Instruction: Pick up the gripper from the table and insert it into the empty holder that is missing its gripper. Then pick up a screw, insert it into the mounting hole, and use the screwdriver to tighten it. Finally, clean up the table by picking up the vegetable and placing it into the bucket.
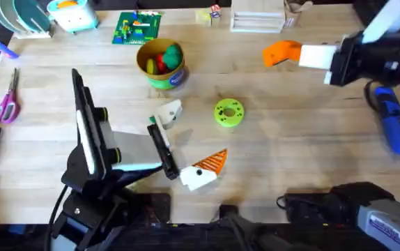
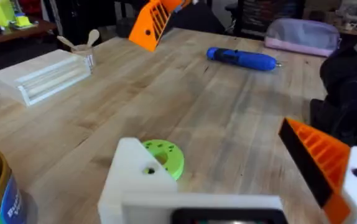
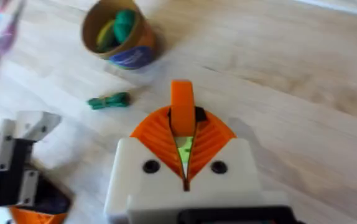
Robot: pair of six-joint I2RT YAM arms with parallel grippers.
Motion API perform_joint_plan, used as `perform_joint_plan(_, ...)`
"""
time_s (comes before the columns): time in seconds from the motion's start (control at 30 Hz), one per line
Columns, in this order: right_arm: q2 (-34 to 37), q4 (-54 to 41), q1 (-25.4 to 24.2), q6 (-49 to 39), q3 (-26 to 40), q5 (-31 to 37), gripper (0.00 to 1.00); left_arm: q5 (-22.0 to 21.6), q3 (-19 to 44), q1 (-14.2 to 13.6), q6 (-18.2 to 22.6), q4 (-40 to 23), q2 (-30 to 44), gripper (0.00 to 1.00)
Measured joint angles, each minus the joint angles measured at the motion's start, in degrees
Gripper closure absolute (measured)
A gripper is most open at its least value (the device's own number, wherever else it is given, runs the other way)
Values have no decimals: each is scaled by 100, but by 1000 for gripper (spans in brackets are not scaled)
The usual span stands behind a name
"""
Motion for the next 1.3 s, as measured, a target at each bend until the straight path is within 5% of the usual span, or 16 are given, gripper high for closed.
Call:
perform_joint_plan(0.27, 286, 1504, -32, 1899, -1536, -2355, 992, -1, 0, 0, -1, 0, 0, 8)
perform_joint_plan(0.53, 1085, 2353, 22, 3283, -1592, -3568, 992, -4, 0, 0, -53, 4, 0, 9)
perform_joint_plan(0.67, 1704, 3369, 526, 4225, -1592, -4086, 992, -26, 0, 0, -357, 4, 0, 9)
perform_joint_plan(1.3, 2620, 4640, 1388, 5677, -1592, -4473, 992, -107, 0, 2, -514, 7, 0, 7)
